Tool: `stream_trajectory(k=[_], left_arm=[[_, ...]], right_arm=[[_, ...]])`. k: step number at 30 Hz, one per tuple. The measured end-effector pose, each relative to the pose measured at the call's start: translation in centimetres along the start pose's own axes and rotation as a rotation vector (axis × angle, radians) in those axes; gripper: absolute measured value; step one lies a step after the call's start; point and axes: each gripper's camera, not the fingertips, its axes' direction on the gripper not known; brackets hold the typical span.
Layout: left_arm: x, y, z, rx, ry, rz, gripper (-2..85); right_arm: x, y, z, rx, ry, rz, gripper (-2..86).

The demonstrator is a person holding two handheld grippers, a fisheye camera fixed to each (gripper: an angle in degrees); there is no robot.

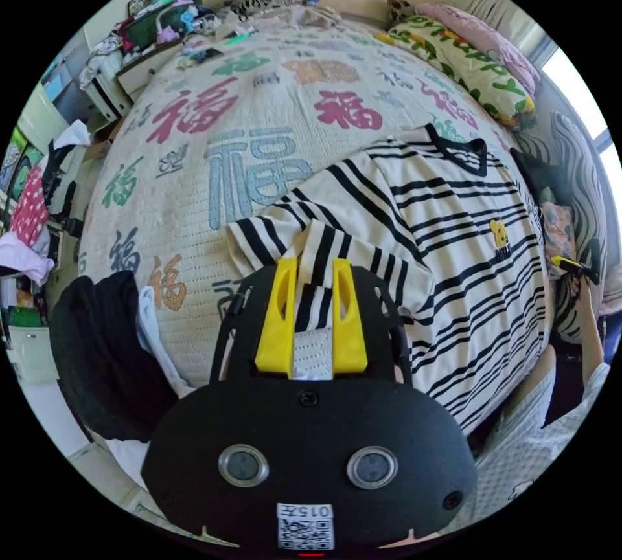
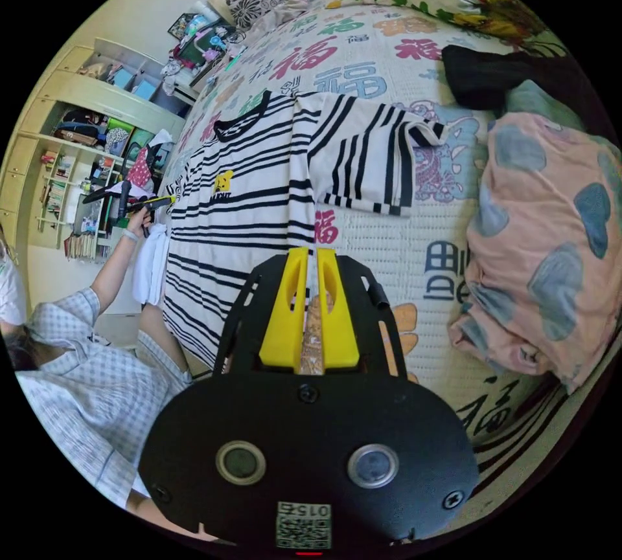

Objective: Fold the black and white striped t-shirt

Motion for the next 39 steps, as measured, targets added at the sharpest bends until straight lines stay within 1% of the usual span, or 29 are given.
stream_trajectory(k=[1,2,4,6,8,10,12,14,17,19,21,23,25,27,28,29,32,35,37,39], left_arm=[[-0.1,-0.5,0.4,-0.037,0.015,-0.008,3.9],[-0.1,-0.5,0.2,-0.038,0.03,-0.005,3.4],[-0.6,0.4,-1.8,-0.003,0.154,-0.024,1.7],[-0.5,2.2,-3.8,0.04,0.149,-0.023,1.2],[-0.5,4.2,-4.5,0.029,0.109,-0.034,1.5],[-0.5,5.5,-2.7,-0.123,0.096,-0.056,3.4],[-0.3,6.1,-1.6,-0.201,0.092,-0.079,4.8],[0.4,6.8,-2.5,-0.158,0.072,-0.1,5.4],[3.2,7.3,-5.7,0.008,-0.007,-0.07,5.6],[6.4,5.9,-7.2,0.136,-0.093,0.012,5.5],[8.8,3.8,-6.3,0.155,-0.125,0.083,5.4],[10.4,1.7,-4.0,0.12,-0.117,0.12,5.1],[11.3,-0.3,-0.1,0.007,-0.128,0.11,5.1],[11.5,-0.6,2.6,-0.099,-0.163,0.088,5.1],[11.5,-0.4,4.0,-0.156,-0.188,0.081,5.2],[11.4,-0.1,4.5,-0.177,-0.203,0.076,5.2],[11.0,1.5,4.8,-0.178,-0.191,0.039,5.2],[10.9,2.9,5.1,-0.204,-0.208,0.034,5.2],[10.9,3.9,5.3,-0.216,-0.198,0.026,5.2],[11.2,4.6,5.4,-0.208,-0.213,0.027,5.0]], right_arm=[[0.1,0.5,-0.3,-0.002,-0.005,0.008,2.1],[0.2,1.4,-0.9,0.002,-0.01,0.019,1.8],[0.3,2.6,-1.8,0.001,-0.02,0.023,1.5],[0.8,3.9,-2.9,0.008,-0.017,0.032,1.2],[1.3,4.8,-3.5,0.025,-0.027,0.044,1.2],[1.9,5.5,-3.7,0.036,-0.038,0.056,1.4],[2.7,5.8,-3.4,0.025,-0.055,0.076,2.1],[2.9,5.6,-3.4,0.016,-0.066,0.065,3.2],[2.7,4.6,-4.4,0.028,0.003,0.021,4.4],[2.8,3.4,-5.2,0.055,0.057,0.0,4.9],[2.9,1.1,-5.3,0.077,0.116,-0.021,5.2],[3.2,-1.0,-4.6,0.064,0.147,-0.009,5.6],[3.8,-2.9,-3.5,0.023,0.171,0.018,6.2],[5.6,-4.5,-1.5,-0.073,0.231,0.078,7.4],[6.1,-4.7,-0.9,-0.102,0.23,0.094,7.2],[7.2,-4.8,0.0,-0.154,0.204,0.121,6.9],[8.9,-3.7,-0.3,-0.107,0.142,0.166,1.7],[10.0,-1.6,-0.7,-0.111,0.087,0.154,0.0],[10.5,0.0,-1.0,-0.106,0.102,0.149,-0.2],[10.7,2.0,-1.3,-0.125,0.18,0.151,-0.2]])
